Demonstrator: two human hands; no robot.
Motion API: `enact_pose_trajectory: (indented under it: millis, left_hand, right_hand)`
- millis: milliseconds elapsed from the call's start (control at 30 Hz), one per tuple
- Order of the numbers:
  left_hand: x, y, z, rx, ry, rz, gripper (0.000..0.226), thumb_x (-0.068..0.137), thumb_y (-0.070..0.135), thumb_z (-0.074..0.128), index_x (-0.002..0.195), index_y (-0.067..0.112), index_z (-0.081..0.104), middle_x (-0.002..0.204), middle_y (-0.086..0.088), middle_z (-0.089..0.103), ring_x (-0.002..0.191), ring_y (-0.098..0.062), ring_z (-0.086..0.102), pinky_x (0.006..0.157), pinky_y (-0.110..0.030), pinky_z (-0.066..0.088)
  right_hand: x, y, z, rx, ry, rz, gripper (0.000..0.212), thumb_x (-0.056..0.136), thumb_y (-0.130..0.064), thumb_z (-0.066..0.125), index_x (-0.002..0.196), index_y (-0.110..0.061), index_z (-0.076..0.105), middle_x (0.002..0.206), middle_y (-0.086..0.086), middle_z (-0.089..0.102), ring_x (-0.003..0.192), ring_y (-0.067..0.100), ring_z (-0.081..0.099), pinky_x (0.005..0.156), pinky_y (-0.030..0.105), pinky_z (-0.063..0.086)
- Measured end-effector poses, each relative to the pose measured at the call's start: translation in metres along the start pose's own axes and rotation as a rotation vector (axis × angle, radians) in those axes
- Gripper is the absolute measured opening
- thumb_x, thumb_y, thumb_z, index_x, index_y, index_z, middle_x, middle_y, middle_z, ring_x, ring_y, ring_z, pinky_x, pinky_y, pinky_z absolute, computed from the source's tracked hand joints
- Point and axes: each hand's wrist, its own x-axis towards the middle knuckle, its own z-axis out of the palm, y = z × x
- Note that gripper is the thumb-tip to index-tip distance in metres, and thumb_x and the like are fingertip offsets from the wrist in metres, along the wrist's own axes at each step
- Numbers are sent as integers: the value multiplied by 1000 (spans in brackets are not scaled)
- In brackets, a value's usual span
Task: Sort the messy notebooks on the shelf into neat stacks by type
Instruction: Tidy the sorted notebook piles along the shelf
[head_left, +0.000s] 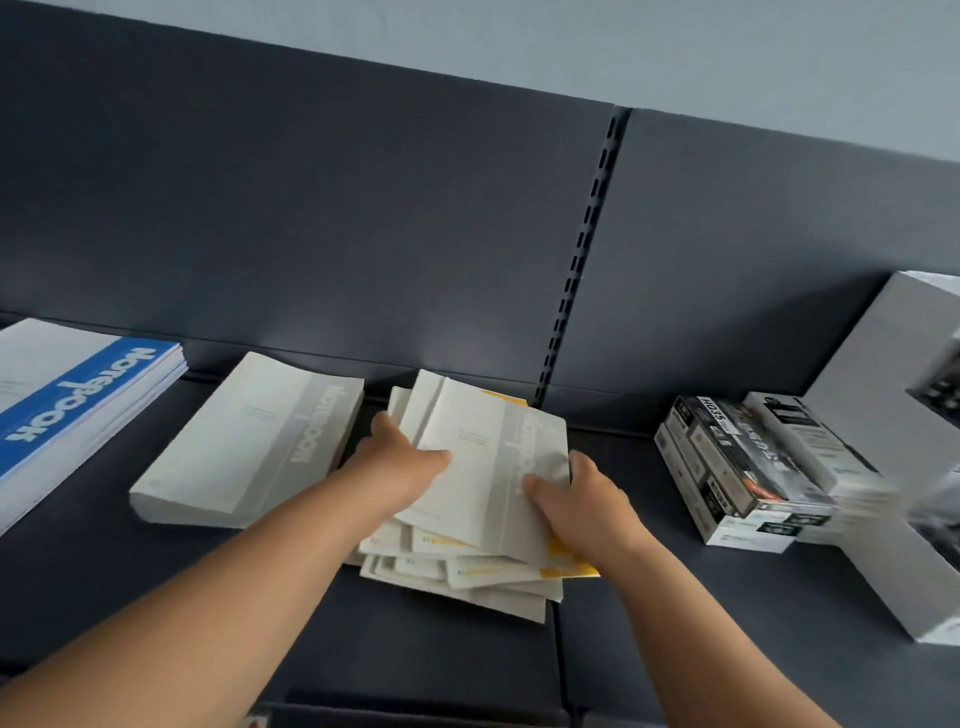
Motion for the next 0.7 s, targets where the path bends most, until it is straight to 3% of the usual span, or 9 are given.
enact_pose_trajectory:
  millis: [133, 233, 300, 333, 433, 500, 567, 633, 700]
  left_hand:
    - [-4, 6, 11, 3, 95, -36, 87, 89, 40, 60, 152, 14, 5, 150, -5, 33, 128, -29, 42, 80, -31, 33]
    - [-10, 12, 17, -83, 100, -58, 82, 89, 38, 62, 149, 12, 12, 135, -4, 45, 98, -22, 47, 74, -31, 36]
    - [-14, 18, 23, -206, 90, -72, 81, 89, 35, 64, 148, 9, 16, 110, 0, 51, 80, -14, 43, 65, -28, 36]
    - [-14, 20, 25, -272, 74, -90, 81, 89, 33, 65, 148, 7, 17, 109, -1, 51, 82, -15, 46, 67, -28, 37]
    - [-16, 20, 27, -407, 35, -123, 82, 87, 28, 70, 148, 6, 21, 145, -11, 40, 127, -28, 43, 93, -39, 38]
    - [-16, 18, 26, -466, -20, -120, 72, 86, 27, 70, 144, 4, 33, 147, -12, 41, 134, -29, 39, 103, -42, 35]
    - [-16, 17, 23, -519, -122, -142, 51, 86, 27, 69, 130, 6, 53, 129, -11, 59, 120, -29, 54, 94, -42, 45]
    - [-20, 17, 22, -549, -210, -172, 30, 86, 27, 69, 110, 9, 66, 98, -10, 71, 91, -28, 66, 71, -37, 50]
    - [-20, 14, 23, -535, -229, -171, 25, 83, 25, 73, 102, 9, 69, 88, -11, 74, 84, -30, 69, 69, -37, 53]
  right_hand:
    - [4, 6, -3, -14, -81, -72, 69, 93, -50, 46, 149, -17, 25, 141, 5, 48, 134, 30, 35, 107, 39, 33]
    - [6, 11, -9, 4, -112, -112, 70, 93, -49, 49, 149, -15, 24, 142, 7, 46, 133, 30, 38, 108, 38, 33]
    - [7, 17, -16, 22, -116, -112, 71, 91, -49, 52, 148, -16, 25, 141, 6, 46, 130, 30, 41, 106, 40, 37]
    - [8, 20, -19, 37, -115, -110, 72, 90, -49, 54, 148, -17, 26, 141, 6, 46, 129, 30, 42, 105, 40, 38]
    - [9, 28, -28, 130, -118, -100, 75, 89, -45, 58, 150, -18, 24, 142, 4, 45, 125, 26, 47, 97, 36, 44]
    - [6, 31, -30, 200, -136, -102, 76, 90, -42, 59, 152, -20, 21, 144, 3, 43, 120, 22, 49, 87, 30, 43]
    - [5, 33, -29, 260, -165, -114, 76, 90, -40, 60, 152, -22, 20, 145, 2, 42, 110, 18, 49, 83, 28, 41]
    - [4, 34, -29, 294, -174, -122, 77, 90, -39, 62, 152, -23, 20, 145, 1, 41, 110, 17, 48, 84, 29, 41]
    - [5, 36, -31, 328, -173, -119, 78, 89, -38, 63, 152, -23, 21, 146, 1, 41, 117, 19, 49, 84, 29, 43]
